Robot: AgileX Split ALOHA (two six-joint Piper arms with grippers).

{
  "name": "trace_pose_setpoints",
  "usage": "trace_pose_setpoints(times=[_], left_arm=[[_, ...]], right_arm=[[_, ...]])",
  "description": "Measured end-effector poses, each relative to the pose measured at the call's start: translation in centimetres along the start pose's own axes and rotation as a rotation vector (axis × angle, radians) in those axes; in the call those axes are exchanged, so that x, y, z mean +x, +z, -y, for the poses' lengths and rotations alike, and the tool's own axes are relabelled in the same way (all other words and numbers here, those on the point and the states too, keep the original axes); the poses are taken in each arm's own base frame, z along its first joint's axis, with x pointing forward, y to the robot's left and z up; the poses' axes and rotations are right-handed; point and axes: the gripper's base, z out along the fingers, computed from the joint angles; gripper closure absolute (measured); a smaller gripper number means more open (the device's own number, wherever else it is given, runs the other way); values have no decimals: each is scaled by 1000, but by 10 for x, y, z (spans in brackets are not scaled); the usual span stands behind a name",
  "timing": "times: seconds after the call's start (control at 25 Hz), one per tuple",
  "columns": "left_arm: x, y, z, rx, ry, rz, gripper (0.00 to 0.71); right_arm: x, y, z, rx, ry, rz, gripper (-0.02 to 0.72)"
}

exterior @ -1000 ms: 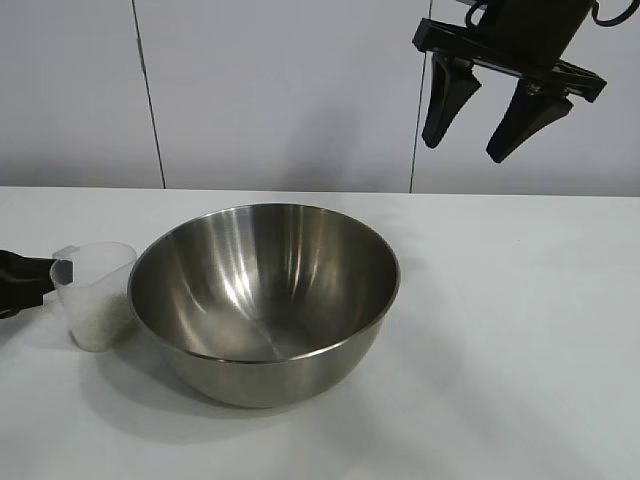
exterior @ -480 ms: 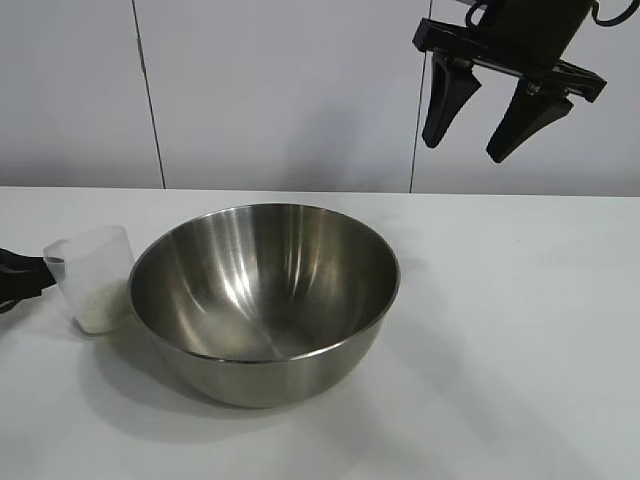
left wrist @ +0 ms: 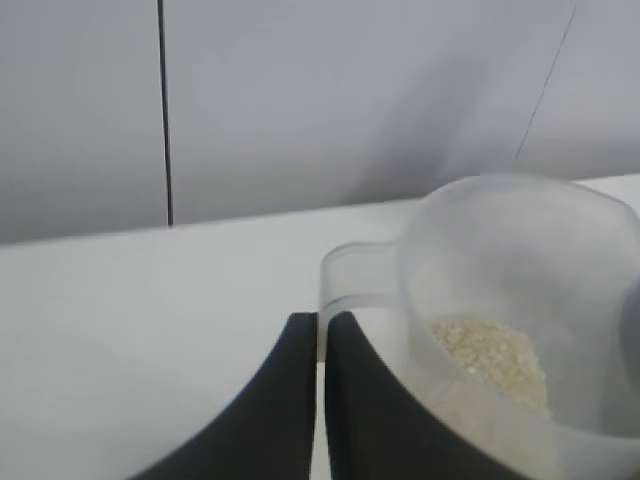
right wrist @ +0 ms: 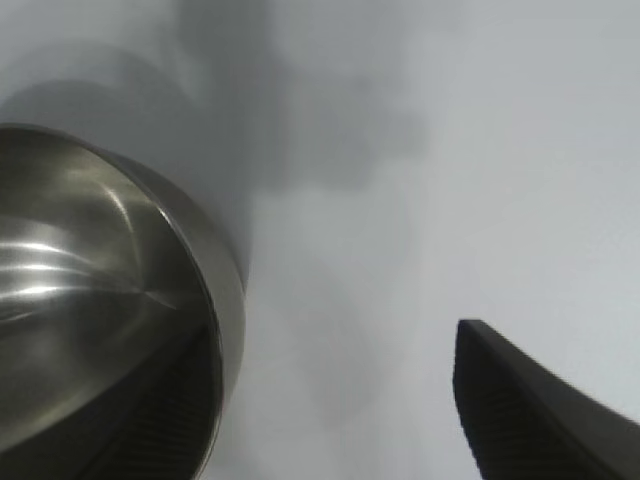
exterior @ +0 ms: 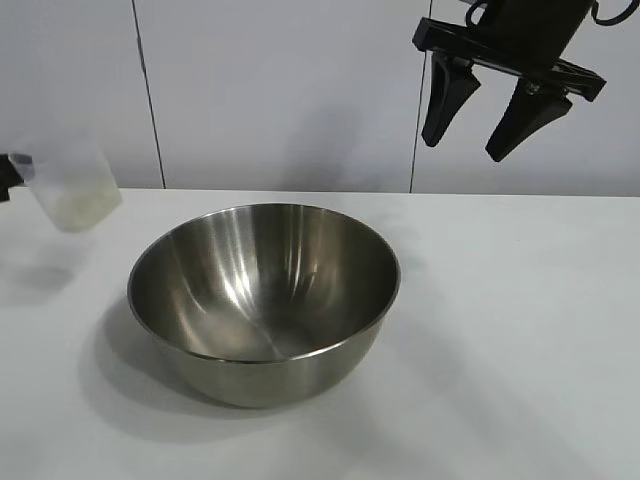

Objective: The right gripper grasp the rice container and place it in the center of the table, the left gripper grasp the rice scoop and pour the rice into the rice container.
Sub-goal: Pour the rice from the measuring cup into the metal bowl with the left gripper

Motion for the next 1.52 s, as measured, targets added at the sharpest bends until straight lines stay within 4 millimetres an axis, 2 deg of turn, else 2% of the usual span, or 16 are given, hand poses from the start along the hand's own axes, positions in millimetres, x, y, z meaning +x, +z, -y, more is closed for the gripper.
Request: trace_pose_setpoints(times=[0.2, 0.36, 0.48, 0.68, 0.88, 1.08, 1.36, 1.52], left_arm=[[-37, 4, 34, 86, 171, -43, 701], [-58, 21, 69, 133, 301, -96, 701], [-58, 32, 96, 153, 408, -160, 701], [-58, 40, 129, 100, 611, -182, 701], [-65, 41, 153, -62, 865, -169, 701], [-76, 36, 170, -210, 1228, -154, 701], [-82, 29, 209, -193, 1622, -64, 701], [-73, 32, 218, -168, 1787, -69, 701]], right_arm=[[0, 0, 0, -1, 0, 0, 231], [0, 0, 0, -1, -2, 0, 231], [0, 0, 0, -1, -3, 0, 231], [0, 0, 0, -1, -3, 0, 231], [0, 0, 0, -1, -3, 1, 231], [-2, 0, 0, 1, -3, 19, 231], [-2, 0, 0, 1, -3, 24, 231], [-2, 0, 0, 0, -3, 24, 231]])
